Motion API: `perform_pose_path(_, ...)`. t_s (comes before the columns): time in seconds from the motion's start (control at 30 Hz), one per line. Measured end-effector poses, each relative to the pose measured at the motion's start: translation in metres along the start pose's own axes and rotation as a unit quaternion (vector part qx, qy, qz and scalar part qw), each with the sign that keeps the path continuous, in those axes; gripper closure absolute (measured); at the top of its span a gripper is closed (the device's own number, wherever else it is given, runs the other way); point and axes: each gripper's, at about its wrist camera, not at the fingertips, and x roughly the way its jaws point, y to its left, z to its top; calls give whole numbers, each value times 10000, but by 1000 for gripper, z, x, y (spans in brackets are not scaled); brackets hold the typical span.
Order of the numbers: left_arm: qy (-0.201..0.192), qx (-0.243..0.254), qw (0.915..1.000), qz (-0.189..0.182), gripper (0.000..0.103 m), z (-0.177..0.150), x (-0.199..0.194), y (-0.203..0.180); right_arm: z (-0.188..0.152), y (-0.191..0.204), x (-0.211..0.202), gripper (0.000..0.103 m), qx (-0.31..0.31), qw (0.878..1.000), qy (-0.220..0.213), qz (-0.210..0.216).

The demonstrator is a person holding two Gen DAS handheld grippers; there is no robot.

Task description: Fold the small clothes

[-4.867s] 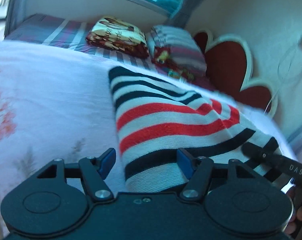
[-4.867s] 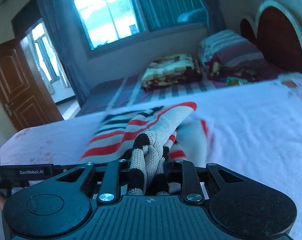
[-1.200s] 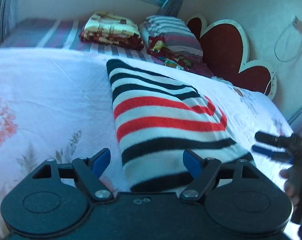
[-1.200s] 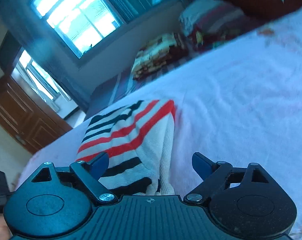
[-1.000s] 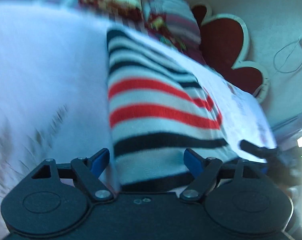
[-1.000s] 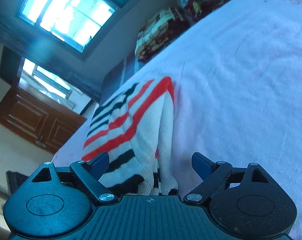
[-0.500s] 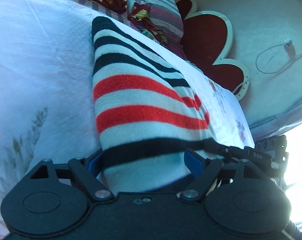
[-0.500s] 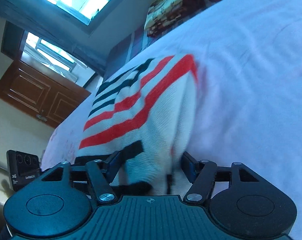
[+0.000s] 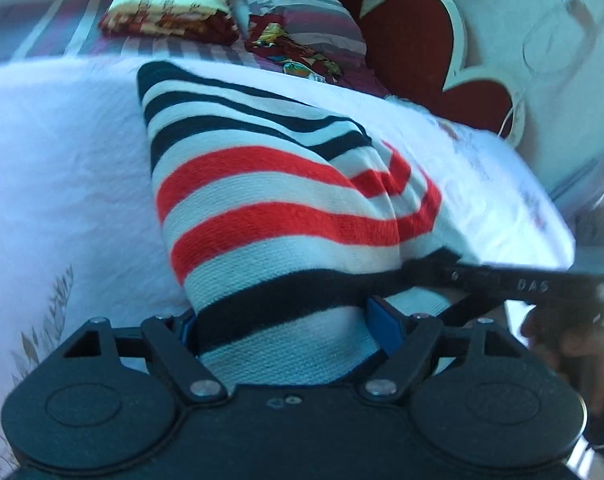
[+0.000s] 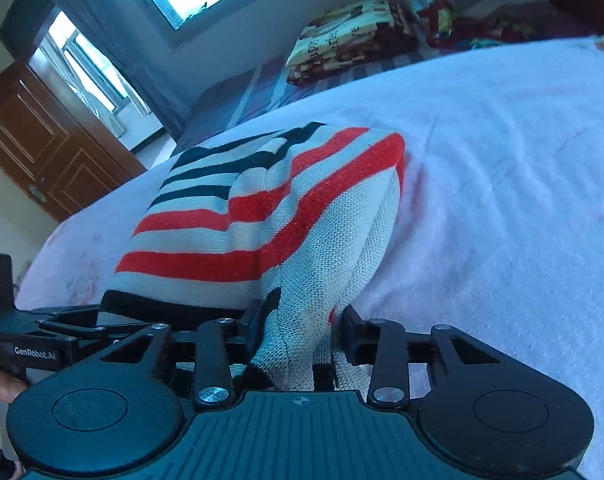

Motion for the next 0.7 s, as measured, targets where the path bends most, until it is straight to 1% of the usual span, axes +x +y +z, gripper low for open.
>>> perform_pose_path(0.03,-32,37,10000,41,30,0,0,-1,-2,4,1,65,-71,9999,-28,-84)
perform_pose_path(0.07,-83,118,9999,93,37,0,-2,-3,-3,6,2,65,-91,9998,-42,-145)
perform_pose_path(0.13,-198,291,9993,139,46,-2,-7,-9,-4,9,5,65,-132,9997,-41,-225)
perform_pose_path(0.23,-214,506,9982,235,47,-3,-9,-15,-5,13,10,65,-134,9995,-48,-269)
perform_pose_path(0.3,-234,493,9983,213,47,-4,-11,-14,0,21,17,66,-219,9992,-64,-323)
perform_pose_path(0.43,-297,522,9980,187,50,-6,-15,-13,-2,38,12,69,-529,9970,-279,-483)
perform_pose_path(0.53,-346,548,9978,154,51,-9,-20,-16,-4,55,9,70,-809,9939,-391,-634)
perform_pose_path(0.7,-423,592,9973,40,51,-12,-36,-14,-6,82,3,70,-1023,9906,-549,-721)
